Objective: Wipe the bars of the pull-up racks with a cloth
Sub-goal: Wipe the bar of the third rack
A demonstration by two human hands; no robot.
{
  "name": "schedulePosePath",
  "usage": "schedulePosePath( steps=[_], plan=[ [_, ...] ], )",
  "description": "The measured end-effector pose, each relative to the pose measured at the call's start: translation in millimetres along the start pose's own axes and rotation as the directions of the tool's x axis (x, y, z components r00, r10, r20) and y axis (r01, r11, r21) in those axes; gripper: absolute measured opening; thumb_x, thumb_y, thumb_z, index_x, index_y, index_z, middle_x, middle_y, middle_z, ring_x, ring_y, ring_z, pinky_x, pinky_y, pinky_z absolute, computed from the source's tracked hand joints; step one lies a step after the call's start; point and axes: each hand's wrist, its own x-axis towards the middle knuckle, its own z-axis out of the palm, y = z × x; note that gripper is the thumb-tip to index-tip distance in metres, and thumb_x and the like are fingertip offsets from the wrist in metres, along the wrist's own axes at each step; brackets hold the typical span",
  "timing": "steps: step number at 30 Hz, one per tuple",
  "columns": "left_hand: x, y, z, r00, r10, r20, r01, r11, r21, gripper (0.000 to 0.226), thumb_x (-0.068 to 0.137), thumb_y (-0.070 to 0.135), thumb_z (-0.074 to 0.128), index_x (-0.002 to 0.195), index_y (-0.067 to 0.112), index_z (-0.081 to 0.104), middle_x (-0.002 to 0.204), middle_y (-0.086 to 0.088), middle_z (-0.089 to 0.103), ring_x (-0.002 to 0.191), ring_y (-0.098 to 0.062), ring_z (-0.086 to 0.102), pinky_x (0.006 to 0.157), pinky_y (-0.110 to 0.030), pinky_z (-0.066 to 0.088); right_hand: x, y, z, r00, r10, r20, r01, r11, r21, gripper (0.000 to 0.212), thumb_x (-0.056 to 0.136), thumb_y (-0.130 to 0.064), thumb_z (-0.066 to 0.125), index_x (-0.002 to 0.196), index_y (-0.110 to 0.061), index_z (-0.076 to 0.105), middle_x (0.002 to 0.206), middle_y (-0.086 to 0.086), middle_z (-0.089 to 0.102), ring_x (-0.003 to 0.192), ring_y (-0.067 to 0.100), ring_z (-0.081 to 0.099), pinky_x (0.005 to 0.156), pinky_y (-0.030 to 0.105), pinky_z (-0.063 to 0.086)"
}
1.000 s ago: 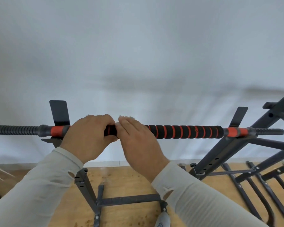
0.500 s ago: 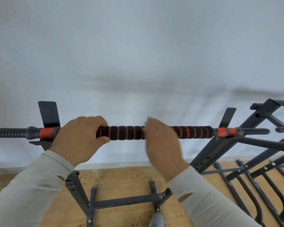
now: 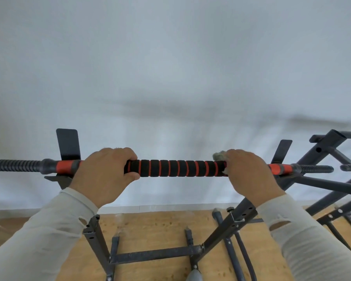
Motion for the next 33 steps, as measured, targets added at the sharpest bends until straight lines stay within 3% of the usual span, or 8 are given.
schedulePosePath(
  steps=[6,12,15,18,22,26,30,33],
  plan=[
    [0,1,1,1.0,0.014,-0.013,-0.014,1.0,0.015,0.025,0.088,0.049,0.067,0.109,0.037,0.059,0.085,0.016,0.06,0.084,-0.013,0.056,0.072,-0.03,0.043,-9,-130,-14,0.961,-0.004,-0.277,0.077,0.965,0.252,0.024,0.075,0.002,0.048,0.078,-0.021,0.048,0.071,-0.003,0.056,0.064,0.023,0.057,0.056,0.031,0.032],
    [-2,1,0,1.0,0.021,-0.017,-0.021,1.0,0.009,0.026,0.088,0.049,0.068,0.11,0.037,0.06,0.086,0.016,0.061,0.084,-0.013,0.056,0.072,-0.03,0.043,-4,-138,6,0.86,-0.312,-0.404,0.458,0.821,0.341,0.037,0.089,0.001,0.055,0.123,-0.011,0.065,0.13,0.006,0.067,0.117,0.025,0.063,0.103,0.04,0.049],
    [-2,0,1,1.0,0.017,-0.018,-0.017,1.0,0.004,0.023,0.089,0.049,0.066,0.108,0.038,0.058,0.085,0.015,0.06,0.084,-0.013,0.055,0.074,-0.03,0.043,-4,-69,2,0.93,-0.269,-0.251,0.33,0.911,0.246,0.056,0.087,0.0,0.052,0.131,-0.034,0.058,0.128,-0.017,0.065,0.109,0.013,0.063,0.096,0.029,0.05],
    [-1,-1,3,1.0,0.014,-0.016,-0.014,1.0,0.002,0.023,0.089,0.049,0.064,0.108,0.037,0.058,0.088,0.014,0.06,0.086,-0.013,0.053,0.075,-0.031,0.039,-2,-19,0,0.996,-0.074,-0.042,0.077,0.993,0.093,0.046,0.082,-0.002,0.057,0.103,-0.042,0.053,0.083,-0.019,0.057,0.076,0.01,0.061,0.069,0.024,0.042],
    [-1,0,3,1.0,0.017,-0.02,-0.017,1.0,0.01,0.023,0.089,0.05,0.064,0.108,0.038,0.058,0.088,0.015,0.06,0.087,-0.013,0.053,0.074,-0.03,0.038,-11,-52,1,0.98,0.037,-0.194,-0.004,0.985,0.17,0.038,0.082,0.003,0.057,0.104,-0.029,0.057,0.08,-0.011,0.064,0.067,0.013,0.061,0.058,0.026,0.044],
    [-2,0,2,0.999,0.026,-0.027,-0.025,1.0,0.016,0.025,0.088,0.049,0.068,0.108,0.037,0.06,0.084,0.016,0.06,0.082,-0.013,0.055,0.071,-0.03,0.041,-18,-146,4,0.87,-0.146,-0.471,0.322,0.892,0.318,0.016,0.091,-0.003,0.061,0.104,-0.004,0.07,0.11,0.014,0.073,0.102,0.029,0.069,0.093,0.041,0.056],
    [-2,1,0,0.999,0.026,-0.025,-0.026,1.0,0.003,0.025,0.088,0.049,0.068,0.109,0.036,0.061,0.085,0.015,0.061,0.083,-0.013,0.056,0.072,-0.031,0.043,-26,-139,4,0.869,-0.342,-0.356,0.452,0.843,0.291,0.039,0.102,-0.029,0.055,0.136,-0.01,0.059,0.151,0.009,0.053,0.143,0.024,0.044,0.121,0.045,0.032],
    [-2,0,1,1.0,0.019,-0.024,-0.019,1.0,-0.006,0.026,0.089,0.049,0.067,0.111,0.036,0.06,0.088,0.015,0.062,0.086,-0.013,0.056,0.073,-0.03,0.042,-26,-109,-18,0.894,-0.402,-0.198,0.445,0.745,0.497,0.039,0.108,-0.045,0.038,0.13,-0.02,0.058,0.141,-0.01,0.058,0.129,0.015,0.054,0.117,0.042,0.037]
  ],
)
